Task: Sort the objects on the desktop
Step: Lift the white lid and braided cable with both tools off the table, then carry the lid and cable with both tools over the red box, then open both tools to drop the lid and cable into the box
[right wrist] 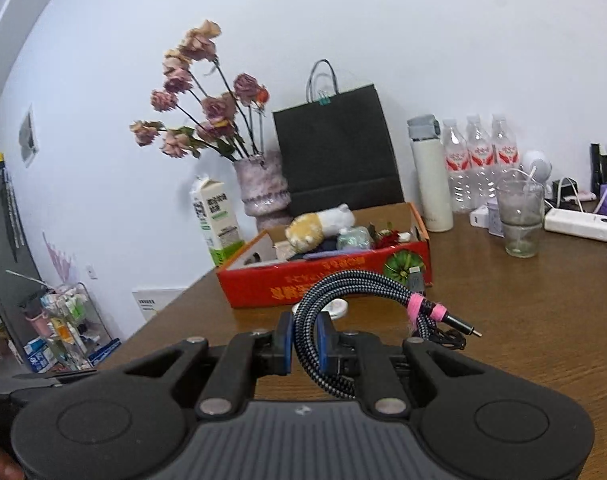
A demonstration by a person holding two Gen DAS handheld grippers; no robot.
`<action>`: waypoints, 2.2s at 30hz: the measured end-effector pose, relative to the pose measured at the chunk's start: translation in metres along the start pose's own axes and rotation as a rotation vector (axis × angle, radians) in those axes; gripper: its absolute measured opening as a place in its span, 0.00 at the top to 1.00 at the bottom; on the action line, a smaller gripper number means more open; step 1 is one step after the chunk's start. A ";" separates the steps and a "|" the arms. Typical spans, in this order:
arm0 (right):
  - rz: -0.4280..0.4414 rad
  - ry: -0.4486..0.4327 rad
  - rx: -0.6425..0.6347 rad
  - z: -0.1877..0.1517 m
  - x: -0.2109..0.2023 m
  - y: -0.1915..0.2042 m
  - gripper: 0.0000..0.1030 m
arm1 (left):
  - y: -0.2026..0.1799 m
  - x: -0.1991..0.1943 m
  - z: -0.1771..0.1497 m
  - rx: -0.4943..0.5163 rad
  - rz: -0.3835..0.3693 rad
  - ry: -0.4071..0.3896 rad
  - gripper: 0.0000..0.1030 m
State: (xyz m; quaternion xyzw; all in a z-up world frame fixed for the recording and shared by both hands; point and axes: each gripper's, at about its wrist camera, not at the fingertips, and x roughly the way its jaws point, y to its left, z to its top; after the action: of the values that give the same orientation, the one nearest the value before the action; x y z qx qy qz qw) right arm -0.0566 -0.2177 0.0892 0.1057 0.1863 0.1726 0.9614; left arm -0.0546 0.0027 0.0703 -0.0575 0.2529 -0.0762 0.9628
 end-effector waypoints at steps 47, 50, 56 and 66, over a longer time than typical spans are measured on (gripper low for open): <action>-0.060 0.606 -0.001 0.105 0.391 -0.098 0.91 | 0.002 0.330 0.153 0.176 -0.050 0.304 0.56; -0.033 0.640 0.052 0.099 0.394 -0.107 0.90 | 0.000 0.326 0.152 0.201 -0.071 0.295 0.41; -0.052 0.622 0.013 0.128 0.380 -0.103 0.58 | 0.011 0.310 0.174 0.179 -0.049 0.281 0.24; -0.178 0.524 -0.105 0.172 0.317 -0.083 0.38 | 0.037 0.259 0.195 0.093 0.115 0.292 0.05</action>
State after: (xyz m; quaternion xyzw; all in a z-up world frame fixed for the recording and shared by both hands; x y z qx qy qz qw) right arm 0.3116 -0.2005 0.1217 -0.0093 0.4276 0.1185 0.8961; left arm 0.2695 0.0072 0.1097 0.0135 0.3890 -0.0403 0.9202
